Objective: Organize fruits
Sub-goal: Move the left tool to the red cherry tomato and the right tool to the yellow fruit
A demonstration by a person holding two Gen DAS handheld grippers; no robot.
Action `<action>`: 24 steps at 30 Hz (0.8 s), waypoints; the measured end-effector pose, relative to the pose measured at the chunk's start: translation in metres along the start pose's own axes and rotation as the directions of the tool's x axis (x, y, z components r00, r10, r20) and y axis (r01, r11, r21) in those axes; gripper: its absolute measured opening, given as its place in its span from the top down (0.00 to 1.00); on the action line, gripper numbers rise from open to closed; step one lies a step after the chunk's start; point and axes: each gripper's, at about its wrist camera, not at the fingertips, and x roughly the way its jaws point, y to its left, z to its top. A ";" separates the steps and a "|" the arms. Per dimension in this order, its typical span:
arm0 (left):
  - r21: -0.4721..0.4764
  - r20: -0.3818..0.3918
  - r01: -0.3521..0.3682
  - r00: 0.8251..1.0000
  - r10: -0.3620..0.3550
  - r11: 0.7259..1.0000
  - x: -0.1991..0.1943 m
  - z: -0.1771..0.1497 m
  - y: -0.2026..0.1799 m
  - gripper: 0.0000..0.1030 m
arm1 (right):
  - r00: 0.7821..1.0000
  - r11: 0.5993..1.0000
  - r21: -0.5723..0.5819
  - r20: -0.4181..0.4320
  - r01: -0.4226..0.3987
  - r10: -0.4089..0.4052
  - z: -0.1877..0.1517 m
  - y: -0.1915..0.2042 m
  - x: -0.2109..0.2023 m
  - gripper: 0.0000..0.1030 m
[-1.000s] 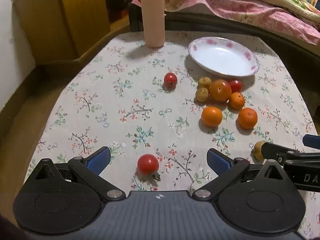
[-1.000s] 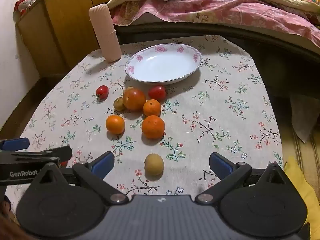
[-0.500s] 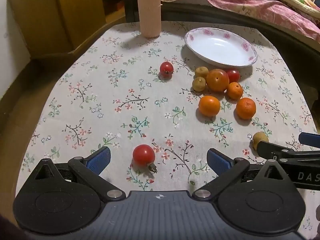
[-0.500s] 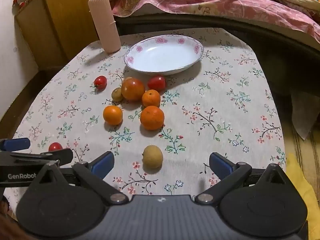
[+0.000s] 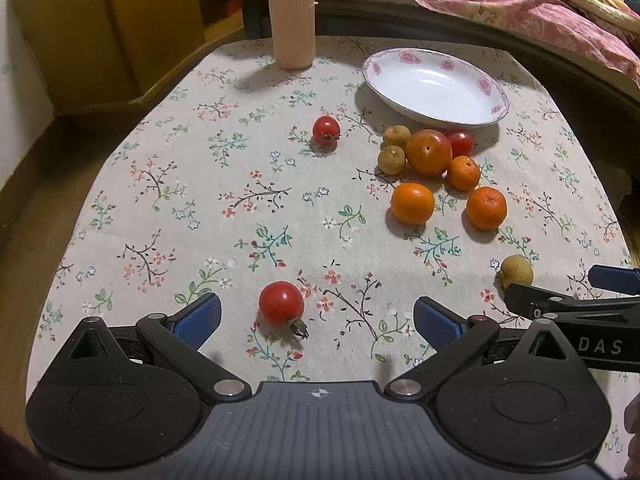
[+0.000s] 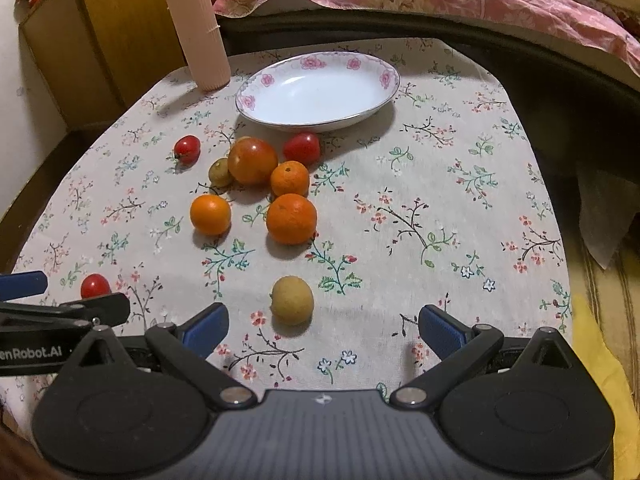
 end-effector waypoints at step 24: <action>0.012 -0.014 -0.019 1.000 0.019 1.000 0.015 -0.002 0.017 0.05 | 0.999 0.997 -0.072 -0.038 -0.014 0.011 0.002 0.010 0.019 0.34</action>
